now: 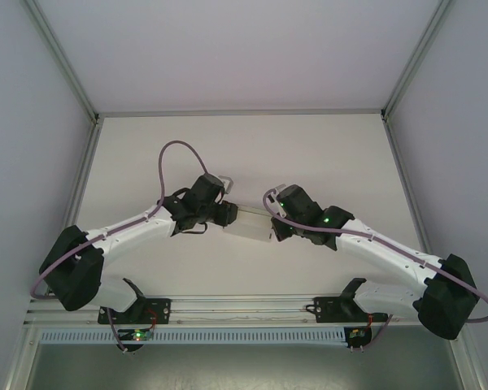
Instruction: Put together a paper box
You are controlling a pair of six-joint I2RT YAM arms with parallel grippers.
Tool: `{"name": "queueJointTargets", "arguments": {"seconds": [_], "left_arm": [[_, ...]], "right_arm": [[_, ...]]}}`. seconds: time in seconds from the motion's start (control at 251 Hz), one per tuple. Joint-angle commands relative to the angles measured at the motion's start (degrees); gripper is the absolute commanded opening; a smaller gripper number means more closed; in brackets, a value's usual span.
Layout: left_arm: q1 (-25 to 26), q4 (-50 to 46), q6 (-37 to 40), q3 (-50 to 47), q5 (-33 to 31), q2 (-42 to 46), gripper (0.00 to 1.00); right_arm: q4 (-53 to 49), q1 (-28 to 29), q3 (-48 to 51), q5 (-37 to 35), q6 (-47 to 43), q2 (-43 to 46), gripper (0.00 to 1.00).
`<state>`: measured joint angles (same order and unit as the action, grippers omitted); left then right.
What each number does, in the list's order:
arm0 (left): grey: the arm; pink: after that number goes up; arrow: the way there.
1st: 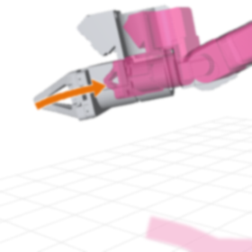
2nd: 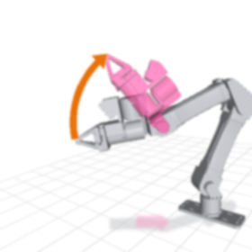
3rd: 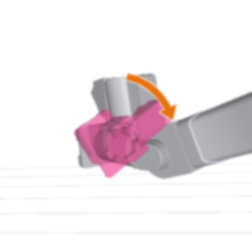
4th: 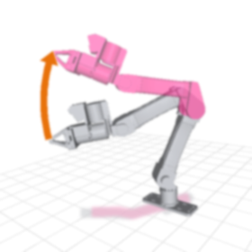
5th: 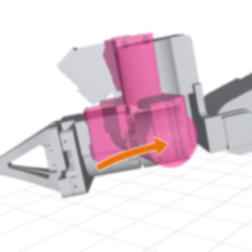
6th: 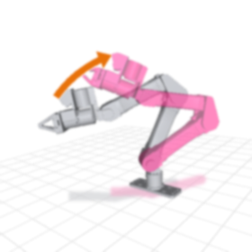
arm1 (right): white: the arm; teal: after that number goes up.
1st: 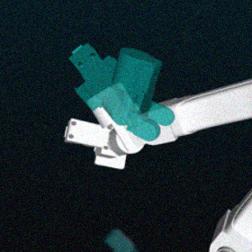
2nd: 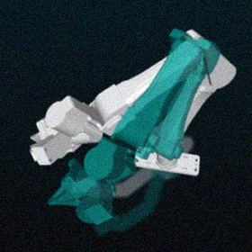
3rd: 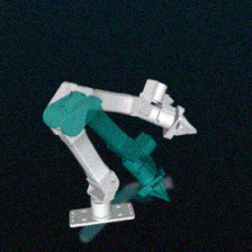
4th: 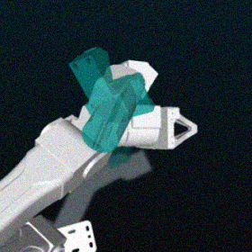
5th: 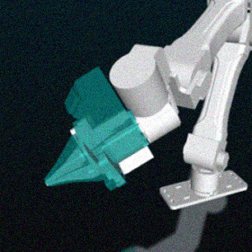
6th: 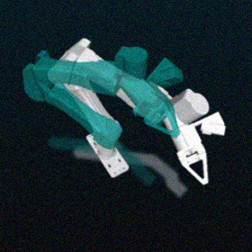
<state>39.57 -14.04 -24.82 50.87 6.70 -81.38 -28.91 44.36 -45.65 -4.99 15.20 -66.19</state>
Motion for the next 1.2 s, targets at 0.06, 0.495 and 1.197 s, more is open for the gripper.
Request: {"name": "queueJointTargets", "arguments": {"seconds": [0.06,0.495,1.197], "left_arm": [[0.8,2.7,-2.7,-1.5,0.6,0.6,0.3],[12.1,-0.6,-10.5,-2.7,-21.1,1.1,0.24],[12.4,-2.8,-10.2,-0.1,-21.3,-2.2,0.23]], "right_arm": [[-1.2,0.7,-1.7,-4.9,5.3,-1.0,0.0],[8.8,4.0,0.2,-9.5,21.3,0.1,0.0],[10.3,3.4,6.6,-7.2,18.0,-4.5,0.0]]}}
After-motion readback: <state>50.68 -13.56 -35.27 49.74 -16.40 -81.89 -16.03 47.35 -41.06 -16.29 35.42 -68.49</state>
